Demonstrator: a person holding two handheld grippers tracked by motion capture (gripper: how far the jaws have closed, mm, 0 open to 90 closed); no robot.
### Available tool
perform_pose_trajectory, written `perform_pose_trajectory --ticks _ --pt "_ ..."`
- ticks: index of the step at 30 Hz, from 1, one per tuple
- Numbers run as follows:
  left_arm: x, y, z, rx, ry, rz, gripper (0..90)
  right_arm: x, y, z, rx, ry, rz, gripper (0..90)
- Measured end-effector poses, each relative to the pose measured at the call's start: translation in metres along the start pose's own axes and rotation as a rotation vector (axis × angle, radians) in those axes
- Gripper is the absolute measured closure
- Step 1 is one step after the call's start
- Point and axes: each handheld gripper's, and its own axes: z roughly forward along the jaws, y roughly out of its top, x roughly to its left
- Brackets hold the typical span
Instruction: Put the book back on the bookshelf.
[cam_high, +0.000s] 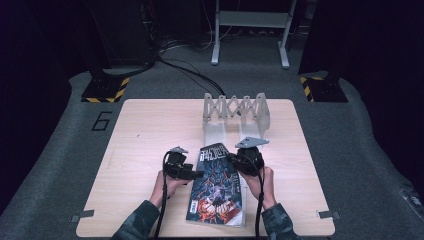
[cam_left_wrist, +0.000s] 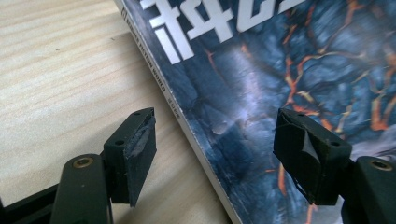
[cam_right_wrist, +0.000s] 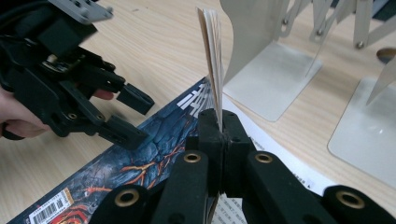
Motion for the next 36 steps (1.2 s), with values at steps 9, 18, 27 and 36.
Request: perform_pose_trajectory --ticks 9,18,27,36 --pt "-0.002 0.007 0.002 -0.004 -0.081 -0.012 29.4 0.011 0.010 -0.017 -0.052 0.005 -0.092 89.4" --pt "-0.001 0.009 0.004 0.019 -0.067 -0.026 53.2 0.008 0.006 -0.016 -0.073 0.012 -0.073 89.4" --pt "-0.007 0.012 0.004 0.016 -0.019 0.005 66.5 0.003 -0.003 -0.008 -0.058 -0.001 -0.046 89.2" --pt "-0.013 0.012 0.004 0.002 0.018 0.016 69.9 -0.010 -0.015 0.003 0.028 -0.031 0.028 85.5"
